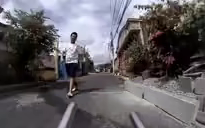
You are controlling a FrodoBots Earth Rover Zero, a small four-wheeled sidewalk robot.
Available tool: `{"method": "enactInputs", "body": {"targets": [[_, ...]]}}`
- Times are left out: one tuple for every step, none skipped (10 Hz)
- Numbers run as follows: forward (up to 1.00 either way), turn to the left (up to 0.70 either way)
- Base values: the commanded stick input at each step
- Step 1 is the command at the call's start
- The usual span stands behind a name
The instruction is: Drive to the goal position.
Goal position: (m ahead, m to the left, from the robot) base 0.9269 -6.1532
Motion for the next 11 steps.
{"method": "enactInputs", "body": {"targets": [[0.85, 0.0], [0.85, 0.0], [0.85, 0.0], [0.85, 0.0], [0.85, 0.0], [0.85, 0.0], [0.85, 0.0], [0.85, 0.0], [0.85, 0.0], [0.85, 0.0], [0.85, 0.0]]}}
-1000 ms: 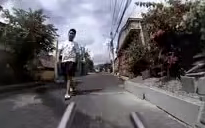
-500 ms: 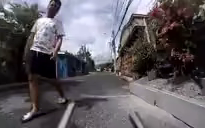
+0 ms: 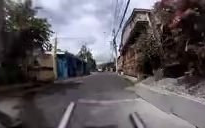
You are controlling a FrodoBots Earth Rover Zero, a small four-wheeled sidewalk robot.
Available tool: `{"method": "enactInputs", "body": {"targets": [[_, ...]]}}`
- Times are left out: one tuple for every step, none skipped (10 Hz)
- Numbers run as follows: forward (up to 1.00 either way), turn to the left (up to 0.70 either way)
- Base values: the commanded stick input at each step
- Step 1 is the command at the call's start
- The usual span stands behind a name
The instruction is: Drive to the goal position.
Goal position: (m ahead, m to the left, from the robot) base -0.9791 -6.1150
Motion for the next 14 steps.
{"method": "enactInputs", "body": {"targets": [[0.85, 0.0], [0.85, 0.0], [0.85, 0.0], [0.85, 0.0], [0.85, -0.23], [0.85, -0.34], [0.85, -0.2], [0.85, 0.0], [0.85, 0.0], [0.85, 0.0], [0.85, 0.0], [0.85, 0.0], [0.85, 0.0], [0.85, 0.0]]}}
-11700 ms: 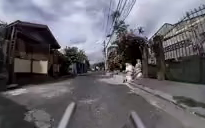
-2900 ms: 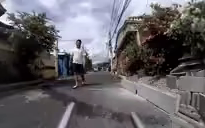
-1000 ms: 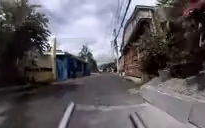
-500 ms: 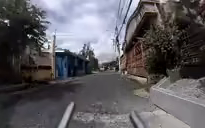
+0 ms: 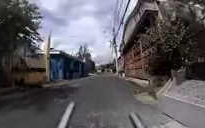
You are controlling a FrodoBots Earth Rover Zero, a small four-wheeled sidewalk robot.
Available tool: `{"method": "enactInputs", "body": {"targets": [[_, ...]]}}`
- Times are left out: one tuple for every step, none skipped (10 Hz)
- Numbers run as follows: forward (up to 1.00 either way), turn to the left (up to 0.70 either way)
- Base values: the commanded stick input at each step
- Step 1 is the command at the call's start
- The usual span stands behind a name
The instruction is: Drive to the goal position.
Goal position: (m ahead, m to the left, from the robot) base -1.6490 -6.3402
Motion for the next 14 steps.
{"method": "enactInputs", "body": {"targets": [[0.85, 0.0], [0.85, 0.0], [0.85, 0.0], [0.85, 0.0], [0.85, 0.0], [0.85, 0.0], [0.85, 0.0], [0.85, 0.0], [0.85, 0.0], [0.85, 0.0], [0.85, 0.0], [0.85, 0.0], [0.85, 0.0], [0.85, 0.0]]}}
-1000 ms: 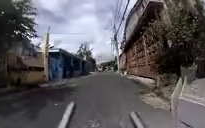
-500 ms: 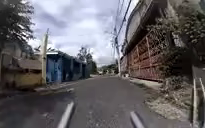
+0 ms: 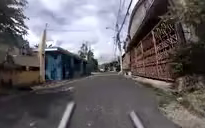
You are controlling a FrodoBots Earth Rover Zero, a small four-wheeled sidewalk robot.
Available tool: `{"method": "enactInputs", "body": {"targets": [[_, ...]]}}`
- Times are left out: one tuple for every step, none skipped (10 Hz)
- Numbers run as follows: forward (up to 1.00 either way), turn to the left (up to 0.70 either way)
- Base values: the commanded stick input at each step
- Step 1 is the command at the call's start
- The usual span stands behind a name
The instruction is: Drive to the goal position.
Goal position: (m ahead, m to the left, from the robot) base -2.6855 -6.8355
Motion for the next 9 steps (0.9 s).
{"method": "enactInputs", "body": {"targets": [[0.85, 0.0], [0.85, 0.0], [0.85, -0.11], [0.85, -0.26], [0.85, -0.34], [0.85, -0.34], [0.85, -0.34], [0.85, -0.06], [0.85, 0.0]]}}
